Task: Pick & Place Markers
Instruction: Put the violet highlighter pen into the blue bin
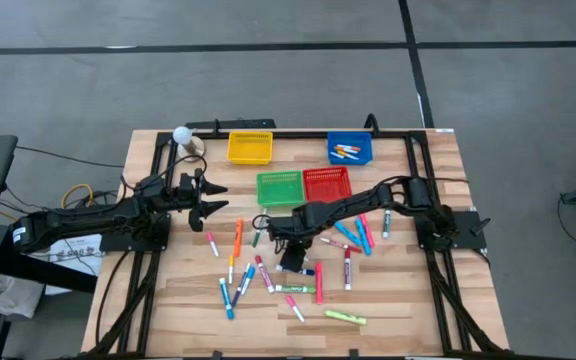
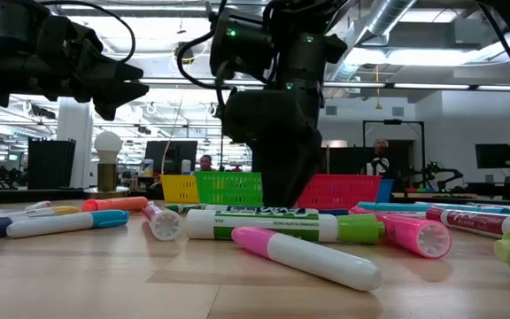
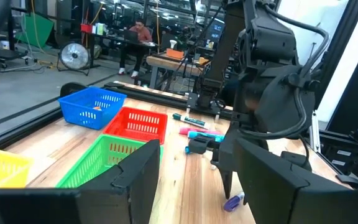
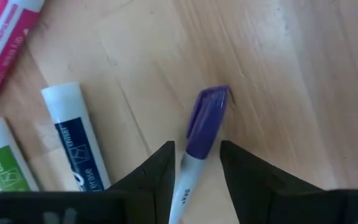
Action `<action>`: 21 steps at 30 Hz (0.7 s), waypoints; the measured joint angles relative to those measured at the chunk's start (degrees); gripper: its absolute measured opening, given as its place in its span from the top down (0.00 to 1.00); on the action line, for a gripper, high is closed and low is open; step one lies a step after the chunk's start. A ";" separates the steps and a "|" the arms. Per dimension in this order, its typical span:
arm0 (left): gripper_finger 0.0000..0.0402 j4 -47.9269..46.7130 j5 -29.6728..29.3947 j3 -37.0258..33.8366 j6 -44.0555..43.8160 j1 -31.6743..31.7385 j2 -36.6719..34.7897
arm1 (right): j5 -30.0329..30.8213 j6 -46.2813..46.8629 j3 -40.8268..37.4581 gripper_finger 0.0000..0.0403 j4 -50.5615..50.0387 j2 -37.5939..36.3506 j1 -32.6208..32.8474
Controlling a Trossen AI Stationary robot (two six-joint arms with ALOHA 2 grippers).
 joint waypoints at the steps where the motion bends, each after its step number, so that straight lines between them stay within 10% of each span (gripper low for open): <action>1: 0.49 0.01 -0.01 0.00 0.00 0.00 -0.02 | 0.52 0.25 -0.42 0.70 0.40 -0.07 0.08; 21: 0.49 0.17 0.00 0.00 0.00 0.01 -0.01 | 5.20 3.05 0.32 0.90 -1.14 0.25 1.33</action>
